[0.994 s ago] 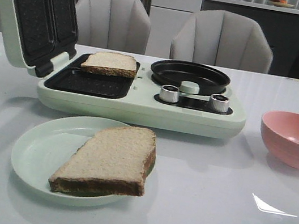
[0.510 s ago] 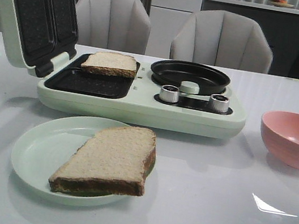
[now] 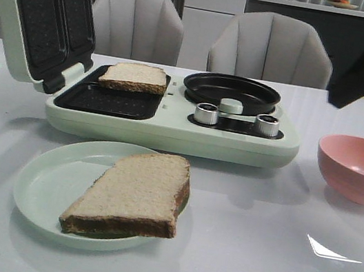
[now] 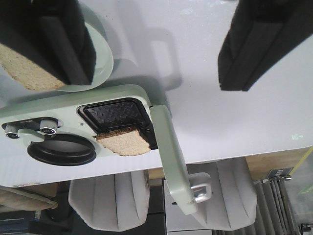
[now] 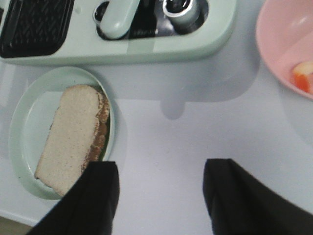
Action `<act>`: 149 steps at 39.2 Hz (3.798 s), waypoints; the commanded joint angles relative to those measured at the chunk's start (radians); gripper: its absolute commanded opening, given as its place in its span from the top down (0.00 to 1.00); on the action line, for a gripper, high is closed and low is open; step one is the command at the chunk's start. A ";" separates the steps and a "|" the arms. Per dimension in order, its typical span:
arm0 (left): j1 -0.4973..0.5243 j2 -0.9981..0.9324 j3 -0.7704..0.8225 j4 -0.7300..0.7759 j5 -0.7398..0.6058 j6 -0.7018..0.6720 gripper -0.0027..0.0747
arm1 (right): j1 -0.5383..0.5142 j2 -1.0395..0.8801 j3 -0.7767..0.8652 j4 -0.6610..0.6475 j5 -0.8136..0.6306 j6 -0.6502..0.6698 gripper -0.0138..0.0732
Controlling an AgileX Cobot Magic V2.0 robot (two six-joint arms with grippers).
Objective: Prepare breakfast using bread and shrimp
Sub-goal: 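Reach the right gripper to the plate and grasp the remaining bread slice, then carry the slice with the right gripper onto the first slice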
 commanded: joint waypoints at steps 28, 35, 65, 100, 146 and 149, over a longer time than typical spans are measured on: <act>0.000 -0.001 -0.025 -0.002 -0.081 -0.010 0.24 | 0.102 0.463 -0.124 0.865 -0.002 -0.691 0.29; 0.000 -0.001 -0.025 -0.002 -0.081 -0.010 0.24 | 0.119 0.527 -0.124 1.003 0.002 -0.793 0.29; 0.000 -0.003 -0.025 -0.002 -0.081 -0.010 0.24 | 0.129 0.621 -0.182 1.177 0.019 -0.973 0.29; 0.000 -0.003 -0.025 -0.002 -0.081 -0.010 0.24 | 0.128 0.588 -0.266 1.135 0.063 -1.091 0.68; 0.000 -0.003 -0.025 -0.002 -0.081 -0.010 0.24 | 0.194 0.887 -0.999 1.064 -0.093 -1.133 0.68; 0.000 -0.003 -0.025 -0.002 -0.081 -0.010 0.24 | 0.190 0.900 -1.022 1.017 -0.121 -1.133 0.68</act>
